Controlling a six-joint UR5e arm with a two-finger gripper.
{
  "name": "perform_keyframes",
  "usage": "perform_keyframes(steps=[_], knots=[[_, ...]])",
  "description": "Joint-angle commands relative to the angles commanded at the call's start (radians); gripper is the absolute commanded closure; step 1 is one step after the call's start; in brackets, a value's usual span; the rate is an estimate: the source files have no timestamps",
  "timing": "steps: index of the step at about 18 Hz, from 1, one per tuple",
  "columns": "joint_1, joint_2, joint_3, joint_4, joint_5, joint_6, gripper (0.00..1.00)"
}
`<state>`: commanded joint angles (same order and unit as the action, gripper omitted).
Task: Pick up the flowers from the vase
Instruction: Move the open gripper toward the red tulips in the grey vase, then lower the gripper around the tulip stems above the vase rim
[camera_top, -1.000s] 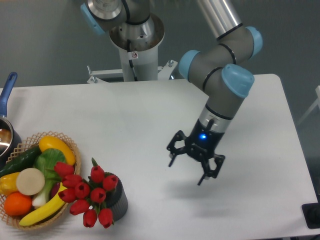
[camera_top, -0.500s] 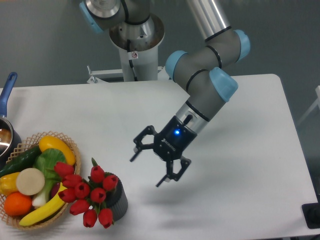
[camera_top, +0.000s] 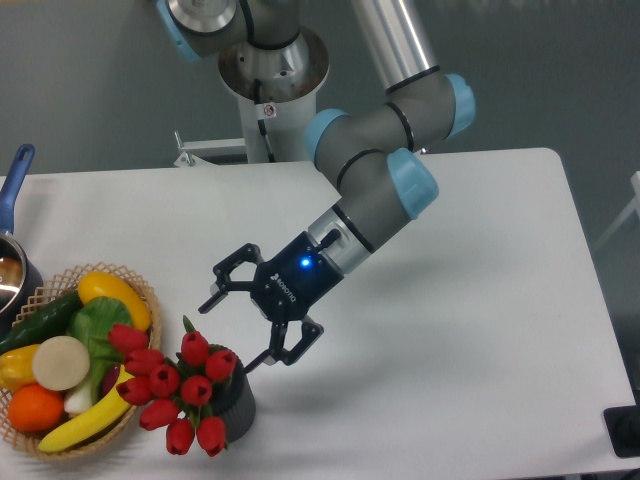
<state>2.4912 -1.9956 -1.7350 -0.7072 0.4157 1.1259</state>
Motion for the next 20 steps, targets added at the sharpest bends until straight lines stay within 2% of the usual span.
perform_keyframes(steps=[7, 13, 15, 20], knots=[[-0.003, -0.064, 0.074, 0.005, 0.002, 0.000, 0.00], [-0.055, -0.097, 0.080, 0.005, 0.000, 0.000, 0.00], [-0.055, -0.094, 0.075, 0.005, 0.000, -0.009, 0.42], [-0.051, -0.089, 0.078, 0.005, 0.000, -0.009, 0.91]])
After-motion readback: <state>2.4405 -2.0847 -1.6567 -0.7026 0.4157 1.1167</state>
